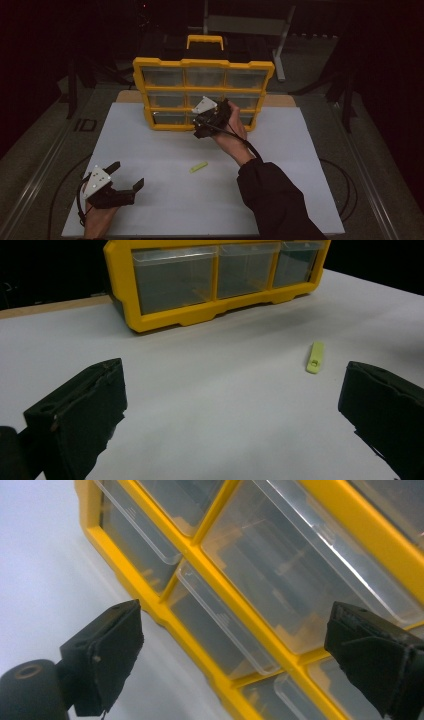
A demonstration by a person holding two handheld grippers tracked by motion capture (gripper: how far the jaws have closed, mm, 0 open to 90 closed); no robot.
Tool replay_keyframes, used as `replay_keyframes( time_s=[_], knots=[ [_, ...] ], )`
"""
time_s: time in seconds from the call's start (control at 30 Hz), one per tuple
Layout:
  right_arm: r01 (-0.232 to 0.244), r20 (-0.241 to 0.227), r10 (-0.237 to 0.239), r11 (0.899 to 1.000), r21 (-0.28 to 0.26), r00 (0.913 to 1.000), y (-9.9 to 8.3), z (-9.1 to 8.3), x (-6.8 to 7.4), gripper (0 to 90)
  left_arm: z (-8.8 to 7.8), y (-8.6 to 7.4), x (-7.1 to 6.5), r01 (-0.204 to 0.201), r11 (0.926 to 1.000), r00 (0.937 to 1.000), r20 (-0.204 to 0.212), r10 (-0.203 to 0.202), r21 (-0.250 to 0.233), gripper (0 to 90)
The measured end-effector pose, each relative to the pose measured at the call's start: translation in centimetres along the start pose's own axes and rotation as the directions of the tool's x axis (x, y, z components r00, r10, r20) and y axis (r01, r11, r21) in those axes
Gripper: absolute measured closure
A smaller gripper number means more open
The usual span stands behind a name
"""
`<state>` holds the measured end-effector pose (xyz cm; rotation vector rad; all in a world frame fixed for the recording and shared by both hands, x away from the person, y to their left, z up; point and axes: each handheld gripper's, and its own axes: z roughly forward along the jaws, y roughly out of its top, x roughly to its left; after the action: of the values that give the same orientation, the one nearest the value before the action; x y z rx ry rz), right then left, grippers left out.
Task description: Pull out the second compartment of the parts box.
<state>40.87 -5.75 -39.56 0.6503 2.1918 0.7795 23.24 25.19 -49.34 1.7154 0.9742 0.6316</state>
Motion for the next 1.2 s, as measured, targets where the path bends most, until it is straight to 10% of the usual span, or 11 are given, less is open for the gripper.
replay_keyframes(
  time_s=[0.47, 1.0, 1.2],
  knots=[
    [0.185, 0.115, -0.191, 0.981, 0.057, 0.9748, 0.74, 0.49, 0.71, 8.7, 0.0, 0.0, 0.02, -0.002, 1.0, 1.0, 0.001, 0.002, 0.003, 0.3],
    [0.307, 0.205, -0.322, 0.946, 0.104, 0.9243, 0.93, 0.5, 0.72, 8.7, 0.05, -0.03, 0.0, -0.003, 1.0, 1.0, 0.0, 0.003, 0.004, 0.3],
    [0.365, 0.235, -0.386, 0.922, 0.126, 0.892, 1.04, 0.53, 0.84, 8.7, 0.06, -0.03, -0.01, -0.003, 1.0, 1.0, 0.001, 0.003, 0.006, 0.3]
  ],
)
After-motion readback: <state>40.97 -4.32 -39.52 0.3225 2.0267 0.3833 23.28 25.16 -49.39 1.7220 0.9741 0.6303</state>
